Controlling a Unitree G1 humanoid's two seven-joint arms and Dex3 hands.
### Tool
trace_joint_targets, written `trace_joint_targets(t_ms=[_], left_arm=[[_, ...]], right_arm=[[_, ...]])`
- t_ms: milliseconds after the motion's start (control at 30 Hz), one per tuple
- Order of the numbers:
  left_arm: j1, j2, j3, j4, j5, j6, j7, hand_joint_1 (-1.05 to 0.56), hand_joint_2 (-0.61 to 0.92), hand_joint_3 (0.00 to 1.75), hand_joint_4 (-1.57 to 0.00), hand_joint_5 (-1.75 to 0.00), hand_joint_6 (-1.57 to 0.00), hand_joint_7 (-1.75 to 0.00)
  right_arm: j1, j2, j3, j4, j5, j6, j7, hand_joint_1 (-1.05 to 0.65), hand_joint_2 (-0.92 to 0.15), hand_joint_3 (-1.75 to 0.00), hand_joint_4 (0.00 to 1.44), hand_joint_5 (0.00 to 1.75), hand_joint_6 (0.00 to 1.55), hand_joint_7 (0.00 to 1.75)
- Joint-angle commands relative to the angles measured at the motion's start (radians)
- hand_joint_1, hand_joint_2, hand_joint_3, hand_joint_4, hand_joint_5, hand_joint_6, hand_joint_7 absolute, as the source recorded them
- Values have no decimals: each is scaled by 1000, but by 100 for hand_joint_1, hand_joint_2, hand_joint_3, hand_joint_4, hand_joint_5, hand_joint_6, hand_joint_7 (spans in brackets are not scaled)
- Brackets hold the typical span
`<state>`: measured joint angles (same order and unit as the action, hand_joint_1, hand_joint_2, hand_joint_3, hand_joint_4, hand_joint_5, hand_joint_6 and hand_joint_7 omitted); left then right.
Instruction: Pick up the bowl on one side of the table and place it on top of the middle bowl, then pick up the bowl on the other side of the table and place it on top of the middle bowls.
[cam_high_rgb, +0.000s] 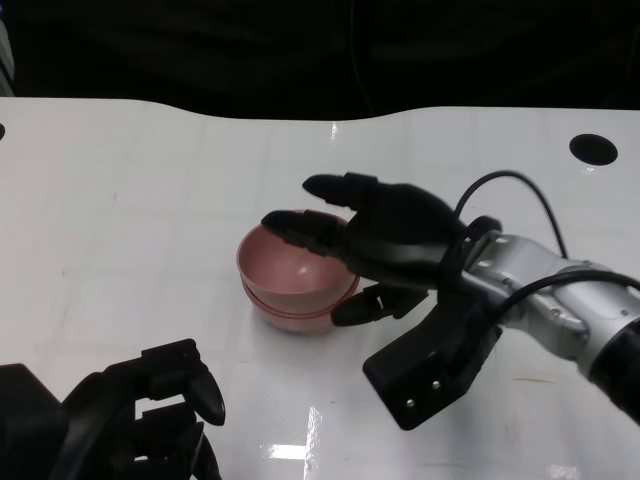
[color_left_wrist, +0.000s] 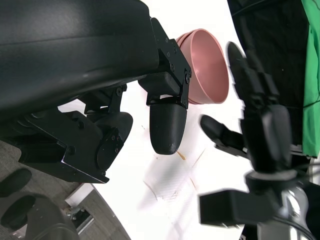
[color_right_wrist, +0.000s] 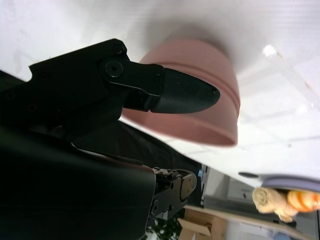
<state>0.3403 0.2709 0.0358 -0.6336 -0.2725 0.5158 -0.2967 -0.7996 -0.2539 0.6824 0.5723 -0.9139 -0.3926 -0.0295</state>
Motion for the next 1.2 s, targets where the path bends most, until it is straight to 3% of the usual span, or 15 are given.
trace_joint_targets(t_ms=[33, 133, 267, 367, 400, 433, 467, 567, 633, 733, 800, 867, 900, 1033, 1200], left_arm=[[5, 10, 12, 10, 0, -3, 1, 31, 75, 118, -73, -175, -61, -175], [5, 15, 15, 21, 3, -12, -4, 30, 76, 117, -74, -175, -61, -175], [5, 18, 16, 33, 15, -26, -3, 30, 75, 117, -74, -175, -61, -175], [5, 18, 17, 37, 14, -31, -4, 31, 75, 117, -74, -175, -61, -175], [5, 21, 19, 36, 10, -32, -8, 31, 75, 117, -74, -175, -61, -175], [4, 23, 21, 35, 8, -32, -10, 31, 76, 117, -75, -175, -61, -175], [3, 25, 22, 34, 7, -32, -12, 31, 76, 117, -75, -175, -61, -175], [2, 31, 27, 39, 5, -35, -16, 31, 77, 116, -75, -175, -61, -175], [2, 32, 28, 42, 5, -38, -16, 31, 77, 116, -75, -175, -61, -175], [0, 33, 32, 45, -2, -30, -15, 32, 77, 116, -76, -175, -61, -175], [0, 35, 33, 49, -3, -39, -20, 32, 78, 115, -76, -175, -61, -175], [-1, 39, 34, 48, -5, -33, -20, 31, 78, 115, -76, -175, -61, -175], [-2, 40, 35, 47, -7, -29, -20, 31, 78, 114, -76, -175, -61, -175], [-5, 44, 42, 52, -18, -26, -20, 32, 81, 110, -76, -175, -60, -175], [-10, 52, 49, 58, -20, -13, -18, 33, 84, 105, -74, -175, -59, -175]], right_arm=[[49, -44, -37, -80, 37, 4, 43, -104, -92, -72, 0, 0, 0, 0], [132, -90, -115, -220, 112, 34, 105, -98, -92, -56, 1, 1, 2, 1], [232, -96, -205, -343, 198, 98, 150, -79, -92, -31, 23, 9, 18, 5], [256, -94, -227, -377, 213, 118, 173, -72, -92, -25, 30, 11, 23, 5], [300, -82, -267, -392, 267, 122, 158, -72, -92, -25, 31, 12, 23, 4], [340, -68, -305, -404, 322, 125, 147, -47, -89, -14, 61, 28, 52, 11], [367, -59, -331, -412, 361, 127, 140, -37, -88, -9, 72, 34, 64, 12], [444, -7, -407, -406, 501, 97, 109, -19, -87, -2, 92, 45, 90, 16], [485, 23, -449, -405, 593, 87, 113, -16, -89, -2, 94, 63, 101, 18], [518, 35, -479, -406, 664, 77, 134, -10, -90, -13, 87, 99, 100, 44], [550, 39, -500, -420, 718, 87, 155, -2, -77, -54, 96, 116, 96, 83], [586, 44, -521, -440, 782, 96, 187, 1, -60, -95, 96, 134, 94, 104], [596, 46, -527, -446, 800, 100, 197, 0, -56, -104, 94, 142, 93, 110], [677, 68, -577, -550, 1041, 286, 328, -7, -56, -111, 85, 166, 85, 128], [755, 98, -640, -674, 1310, 550, 404, -7, -62, -104, 84, 174, 74, 156]])
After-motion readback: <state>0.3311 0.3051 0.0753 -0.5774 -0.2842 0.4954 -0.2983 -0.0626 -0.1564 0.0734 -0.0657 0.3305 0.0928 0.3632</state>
